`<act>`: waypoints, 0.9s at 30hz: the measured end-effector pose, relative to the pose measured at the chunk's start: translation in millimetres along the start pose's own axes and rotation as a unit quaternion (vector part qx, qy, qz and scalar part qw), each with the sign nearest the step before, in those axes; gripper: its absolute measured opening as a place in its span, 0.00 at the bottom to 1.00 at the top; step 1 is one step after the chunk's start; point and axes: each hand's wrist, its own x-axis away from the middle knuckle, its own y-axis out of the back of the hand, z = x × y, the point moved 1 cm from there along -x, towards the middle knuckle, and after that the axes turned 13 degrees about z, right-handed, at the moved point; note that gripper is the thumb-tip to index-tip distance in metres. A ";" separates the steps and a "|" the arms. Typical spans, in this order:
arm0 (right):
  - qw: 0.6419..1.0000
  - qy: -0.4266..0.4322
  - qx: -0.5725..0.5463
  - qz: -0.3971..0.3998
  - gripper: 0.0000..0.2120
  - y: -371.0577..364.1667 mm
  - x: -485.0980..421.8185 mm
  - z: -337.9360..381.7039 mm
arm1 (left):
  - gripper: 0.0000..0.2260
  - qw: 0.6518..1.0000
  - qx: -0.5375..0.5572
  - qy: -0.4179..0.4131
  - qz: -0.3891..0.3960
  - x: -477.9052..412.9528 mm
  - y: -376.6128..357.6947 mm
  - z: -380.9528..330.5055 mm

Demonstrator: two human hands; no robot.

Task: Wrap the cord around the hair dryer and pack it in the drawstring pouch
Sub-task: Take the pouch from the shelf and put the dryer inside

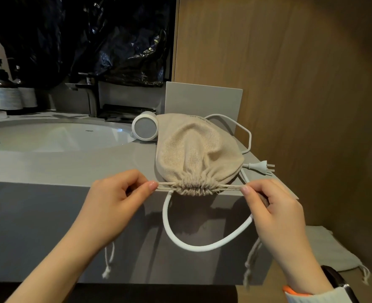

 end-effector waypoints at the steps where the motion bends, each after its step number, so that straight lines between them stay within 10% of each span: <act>1: 1.000 -0.004 0.002 0.011 0.09 1.3 0.4 0.3 | 0.17 1.000 0.005 0.001 0.007 1.3 -1.6 -1.4; 12: 0.978 0.012 0.095 0.187 0.10 6.8 -3.8 28.5 | 0.14 0.998 0.004 -0.004 0.056 -4.5 -14.2 -18.4; 27: 0.998 0.060 -0.011 -0.013 0.08 -16.7 -0.3 14.3 | 0.15 0.998 0.029 -0.053 0.006 -9.1 -11.8 -11.0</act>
